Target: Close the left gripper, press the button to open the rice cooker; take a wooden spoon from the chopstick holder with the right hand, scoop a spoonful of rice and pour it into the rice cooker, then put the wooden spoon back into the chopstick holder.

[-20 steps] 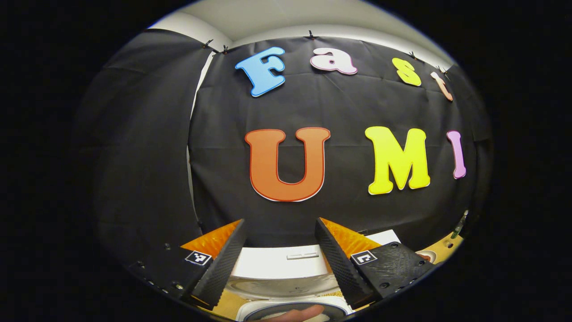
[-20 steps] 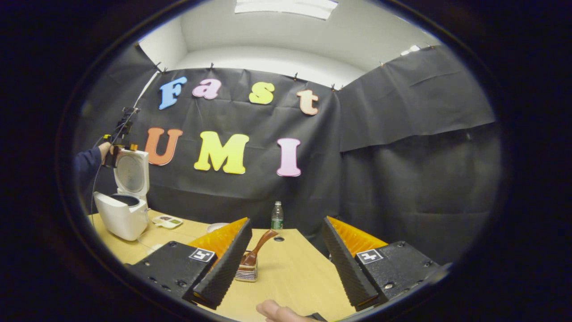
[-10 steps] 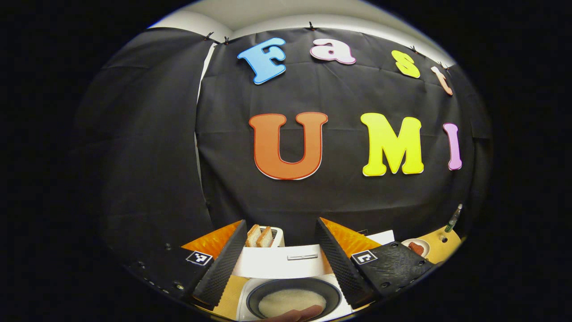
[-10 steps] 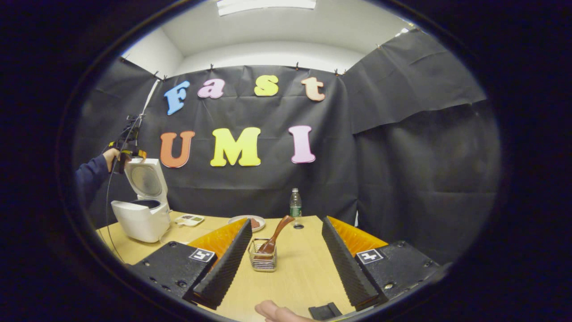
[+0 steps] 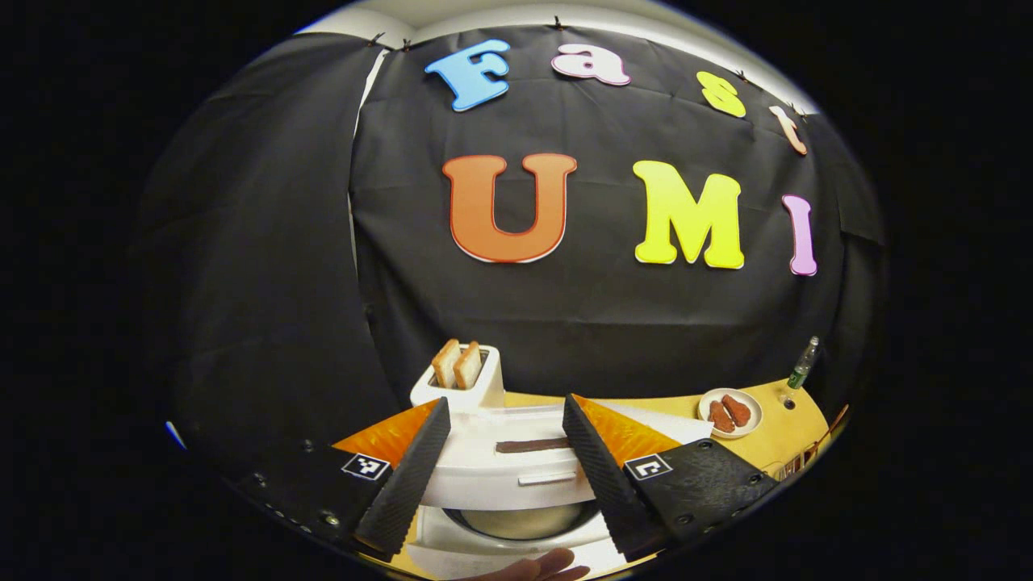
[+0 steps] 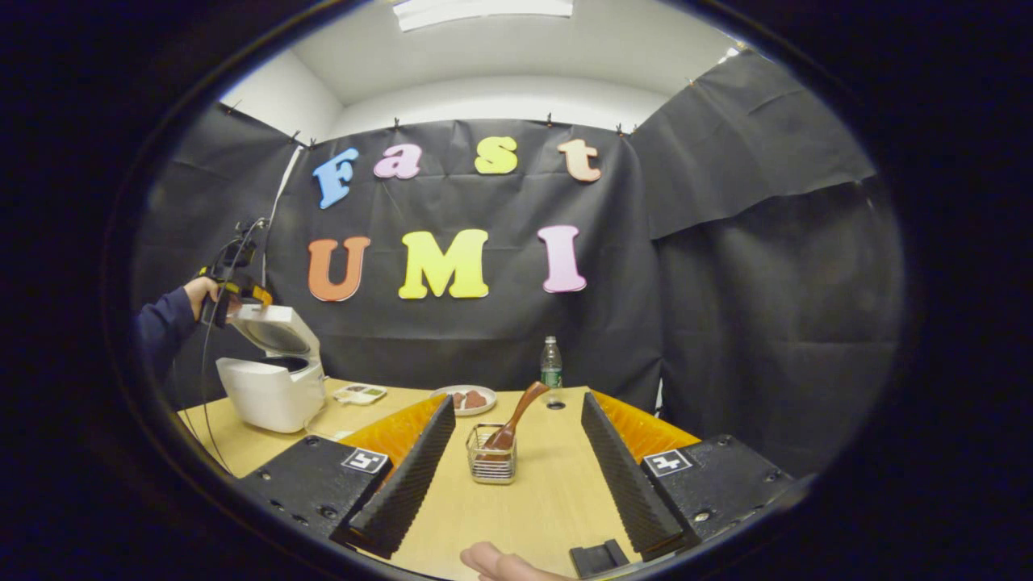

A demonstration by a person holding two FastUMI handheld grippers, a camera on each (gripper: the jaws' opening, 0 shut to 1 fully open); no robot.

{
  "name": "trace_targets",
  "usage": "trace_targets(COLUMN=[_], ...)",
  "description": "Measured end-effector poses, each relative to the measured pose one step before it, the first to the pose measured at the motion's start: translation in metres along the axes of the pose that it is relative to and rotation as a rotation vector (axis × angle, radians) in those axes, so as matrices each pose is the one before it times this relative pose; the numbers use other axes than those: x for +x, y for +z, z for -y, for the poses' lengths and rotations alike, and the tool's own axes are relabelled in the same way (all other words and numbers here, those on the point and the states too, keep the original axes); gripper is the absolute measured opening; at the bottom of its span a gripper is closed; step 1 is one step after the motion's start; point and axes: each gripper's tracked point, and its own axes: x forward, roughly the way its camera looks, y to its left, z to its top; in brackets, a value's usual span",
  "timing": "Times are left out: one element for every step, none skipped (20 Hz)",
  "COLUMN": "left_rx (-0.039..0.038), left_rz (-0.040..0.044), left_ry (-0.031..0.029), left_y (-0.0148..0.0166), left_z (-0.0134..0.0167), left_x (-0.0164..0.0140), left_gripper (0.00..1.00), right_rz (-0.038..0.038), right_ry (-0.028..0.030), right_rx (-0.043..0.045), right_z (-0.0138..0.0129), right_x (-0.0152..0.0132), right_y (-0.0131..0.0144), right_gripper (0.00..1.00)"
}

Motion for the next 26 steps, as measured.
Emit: trace_targets(left_rx=[-0.00832, -0.00488, 0.01122, 0.01309, 0.00388, -0.00889, -0.00755, -0.00163, 0.00481, 0.01237, 0.00676, 0.00264, -0.00381, 0.00248, 0.00597, 0.00283, 0.00033, -0.00076, -0.00251, -0.00287, -0.00250, -0.00216, -0.00127, 0.00321, 0.00656, 0.00423], left_rz=[-0.03274, -0.04375, -0.01963, -0.00867, -0.00745, -0.00857, -0.01575, -0.01233, -0.01309, -0.01081, -0.01165, -0.01280, -0.01146, -0.00444, -0.00504, -0.00796, 0.00822, 0.00248, 0.00283, 0.00063, 0.00368, 0.00429, 0.00498, 0.00246, 0.02181, 0.00586], left_ry=[-0.00359, -0.00918, -0.00260, 0.00163, 0.00569, -0.00543, 0.00003, -0.00036, 0.00296, 0.00288, 0.00023, 0.00106, -0.00105, -0.00158, -0.00009, 0.00317, 0.00403, 0.00389, 0.00406, 0.00256, 0.00065, -0.00004, 0.00096, 0.00276, 0.00263, 0.00050], left_y=[-0.01428, -0.01365, -0.01020, -0.00510, -0.00559, -0.00456, -0.00580, -0.00564, -0.00781, -0.00638, -0.00679, -0.00542, -0.00537, -0.00308, -0.00406, -0.00243, 0.00205, 0.00091, -0.00094, 0.00007, -0.00122, -0.00174, -0.00254, -0.00308, 0.00042, -0.00075], left_z=[0.00012, 0.00158, 0.00226, 0.00048, -0.00057, 0.00082, 0.00233, 0.00220, 0.00083, 0.00006, 0.00228, 0.00185, 0.00031, 0.00128, 0.00210, 0.00117, 0.00086, 0.00041, -0.00046, 0.00038, -0.00005, -0.00055, 0.00022, 0.00018, 0.00009, -0.00003], left_x=[-0.00349, -0.00358, -0.00293, 0.00053, -0.00071, -0.00002, -0.00047, 0.00022, -0.00063, 0.00094, 0.00019, 0.00159, 0.00193, 0.00311, 0.00273, 0.00322, 0.00230, 0.00218, 0.00047, 0.00046, -0.00090, 0.00149, -0.00010, 0.00089, -0.00058, 0.00022], left_gripper=[0.90, 0.90, 0.91, 0.93, 0.93, 0.93, 0.94, 0.95, 0.95, 0.94, 0.95, 0.95, 0.95, 0.95, 0.95, 0.95, 0.95, 0.95, 0.95, 0.95, 0.95, 0.95, 0.95, 0.95, 0.95, 0.95], right_rz=[-0.00397, -0.00101, -0.00011, -0.00291, -0.00314, -0.00374, -0.00233, -0.00224, -0.00277, -0.00242, -0.00195, -0.00391, -0.00952, -0.01296, -0.01316, -0.01044, -0.00878, -0.00574, -0.00176, 0.00064, 0.00854, 0.01643, 0.01826, 0.01335, 0.01034, 0.00524], right_ry=[0.00344, 0.00418, 0.00450, 0.00264, 0.00175, 0.00203, 0.00189, 0.00417, 0.00168, 0.00130, 0.00107, 0.00128, 0.00078, 0.00197, 0.00412, 0.00566, 0.00558, 0.00473, 0.00298, 0.00156, 0.00315, 0.00172, 0.00145, 0.00020, 0.00213, 0.00250], right_rx=[0.00161, 0.00384, 0.00335, -0.00031, -0.00326, -0.00427, -0.00136, -0.00010, 0.00124, 0.00178, 0.00377, 0.00534, 0.00542, 0.00578, 0.00711, 0.01001, 0.00898, 0.00556, 0.00334, -0.00133, -0.00376, -0.00207, -0.00343, -0.00673, -0.00746, -0.01018], right_z=[0.00046, -0.00195, -0.00146, -0.00203, -0.00063, -0.00025, -0.00114, -0.00170, -0.00013, -0.00014, 0.00156, -0.00047, 0.00073, 0.00083, 0.00010, -0.00109, -0.00040, -0.00041, 0.00019, 0.00000, -0.00052, 0.00044, -0.00075, 0.00018, -0.00015, -0.00062], right_x=[-0.00042, 0.00047, -0.00055, 0.00106, 0.00088, 0.00037, 0.00056, 0.00064, 0.00074, 0.00059, 0.00163, 0.00159, 0.00293, 0.00224, 0.00298, 0.00289, 0.00210, 0.00240, 0.00104, 0.00099, 0.00131, 0.00008, 0.00042, 0.00023, 0.00168, 0.00101], right_y=[-0.00107, -0.00072, -0.00078, -0.00147, -0.00253, -0.00158, -0.00148, -0.00104, -0.00194, -0.00201, -0.00241, -0.00207, -0.00457, -0.00448, -0.00431, -0.00286, -0.00334, -0.00241, -0.00102, 0.00060, 0.00181, 0.00433, 0.00451, 0.00259, 0.00079, 0.00028], right_gripper=[0.99, 0.99, 0.99, 0.99, 0.99, 0.99, 0.99, 0.99, 0.99, 0.99, 0.99, 0.99, 0.99, 0.99, 0.99, 0.99, 0.99, 1.00, 1.00, 1.00, 1.00, 1.00, 1.00, 1.00, 0.99, 0.99])
